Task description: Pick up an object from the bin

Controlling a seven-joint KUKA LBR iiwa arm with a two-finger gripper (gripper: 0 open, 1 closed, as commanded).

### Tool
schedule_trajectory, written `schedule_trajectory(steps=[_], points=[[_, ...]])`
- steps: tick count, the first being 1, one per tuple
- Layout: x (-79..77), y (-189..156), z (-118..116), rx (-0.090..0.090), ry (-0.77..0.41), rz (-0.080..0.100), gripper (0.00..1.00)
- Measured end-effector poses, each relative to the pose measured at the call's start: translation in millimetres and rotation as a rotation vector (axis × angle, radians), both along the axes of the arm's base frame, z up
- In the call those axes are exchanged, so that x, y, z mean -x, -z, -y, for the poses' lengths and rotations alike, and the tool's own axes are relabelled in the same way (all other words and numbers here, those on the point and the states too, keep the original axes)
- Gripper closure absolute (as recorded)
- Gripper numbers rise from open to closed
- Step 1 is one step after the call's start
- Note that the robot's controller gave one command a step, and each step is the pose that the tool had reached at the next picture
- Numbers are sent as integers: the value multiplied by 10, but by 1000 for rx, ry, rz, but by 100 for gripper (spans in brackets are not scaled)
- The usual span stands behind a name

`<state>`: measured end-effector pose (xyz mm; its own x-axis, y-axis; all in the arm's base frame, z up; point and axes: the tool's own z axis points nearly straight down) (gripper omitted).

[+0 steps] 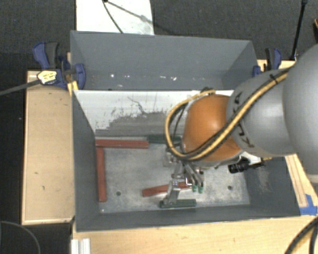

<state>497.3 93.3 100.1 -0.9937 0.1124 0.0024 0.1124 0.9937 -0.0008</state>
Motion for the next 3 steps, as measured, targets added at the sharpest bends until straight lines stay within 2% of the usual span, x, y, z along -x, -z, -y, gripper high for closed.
schedule_trajectory(steps=[1, 2, 3], points=[[129, 308, -258, 0, 218, -2, 0], [158, 300, -136, 1, 317, -2, 0], [156, 299, -140, 0, 319, -1, 100]])
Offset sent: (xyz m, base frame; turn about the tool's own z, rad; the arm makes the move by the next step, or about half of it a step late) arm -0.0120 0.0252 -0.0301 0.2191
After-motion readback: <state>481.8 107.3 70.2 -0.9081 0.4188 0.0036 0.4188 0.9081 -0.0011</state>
